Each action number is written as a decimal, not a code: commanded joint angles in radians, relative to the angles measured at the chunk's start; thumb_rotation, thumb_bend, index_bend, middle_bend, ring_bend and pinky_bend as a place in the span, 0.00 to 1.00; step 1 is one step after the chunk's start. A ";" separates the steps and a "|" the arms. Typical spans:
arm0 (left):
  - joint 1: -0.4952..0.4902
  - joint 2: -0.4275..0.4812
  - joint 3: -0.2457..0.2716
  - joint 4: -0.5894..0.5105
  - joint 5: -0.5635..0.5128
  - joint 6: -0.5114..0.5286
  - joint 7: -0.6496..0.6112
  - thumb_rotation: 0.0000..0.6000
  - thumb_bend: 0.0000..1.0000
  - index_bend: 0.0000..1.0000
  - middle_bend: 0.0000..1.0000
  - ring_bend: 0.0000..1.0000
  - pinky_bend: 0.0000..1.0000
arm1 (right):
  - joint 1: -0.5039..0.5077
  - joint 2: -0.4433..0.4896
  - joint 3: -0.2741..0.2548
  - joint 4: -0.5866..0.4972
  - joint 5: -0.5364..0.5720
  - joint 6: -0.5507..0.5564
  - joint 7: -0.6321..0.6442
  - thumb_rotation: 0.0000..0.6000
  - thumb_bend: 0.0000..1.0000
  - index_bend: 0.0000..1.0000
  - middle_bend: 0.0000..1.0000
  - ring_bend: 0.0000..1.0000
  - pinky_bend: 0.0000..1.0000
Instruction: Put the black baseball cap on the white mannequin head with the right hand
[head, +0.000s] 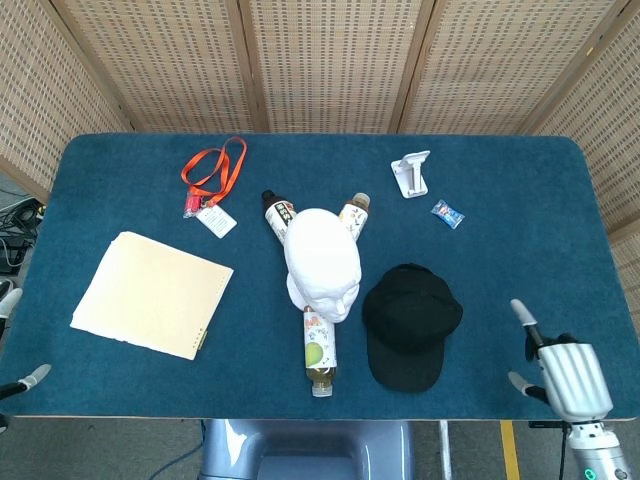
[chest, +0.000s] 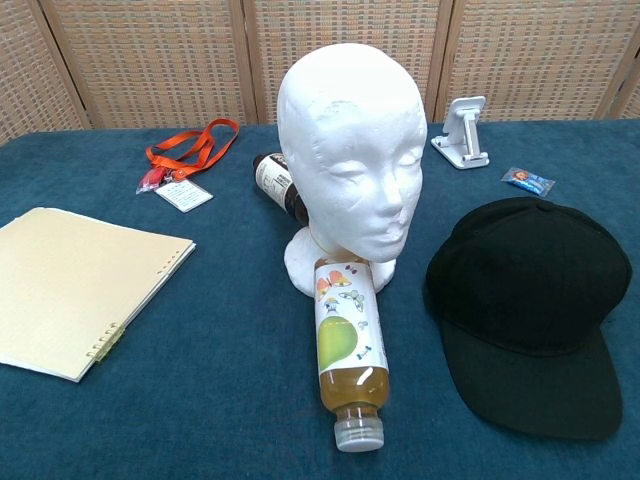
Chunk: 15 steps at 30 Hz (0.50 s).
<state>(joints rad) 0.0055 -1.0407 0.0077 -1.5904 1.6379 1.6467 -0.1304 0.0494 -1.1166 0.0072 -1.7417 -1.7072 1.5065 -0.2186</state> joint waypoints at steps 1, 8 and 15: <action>-0.003 -0.002 0.000 -0.004 -0.002 -0.008 0.009 1.00 0.00 0.00 0.00 0.00 0.00 | 0.050 -0.033 -0.077 0.079 -0.130 -0.079 -0.015 1.00 0.00 0.03 0.95 1.00 1.00; -0.007 -0.002 -0.007 -0.005 -0.021 -0.020 0.012 1.00 0.00 0.00 0.00 0.00 0.00 | 0.106 -0.060 -0.112 0.072 -0.222 -0.169 -0.086 1.00 0.00 0.06 0.97 1.00 1.00; -0.012 -0.002 -0.012 -0.003 -0.034 -0.034 0.012 1.00 0.00 0.00 0.00 0.00 0.00 | 0.167 -0.139 -0.081 0.079 -0.219 -0.284 -0.212 1.00 0.00 0.12 0.97 1.00 1.00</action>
<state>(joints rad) -0.0061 -1.0425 -0.0031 -1.5940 1.6055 1.6145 -0.1189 0.1920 -1.2262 -0.0907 -1.6756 -1.9282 1.2549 -0.3953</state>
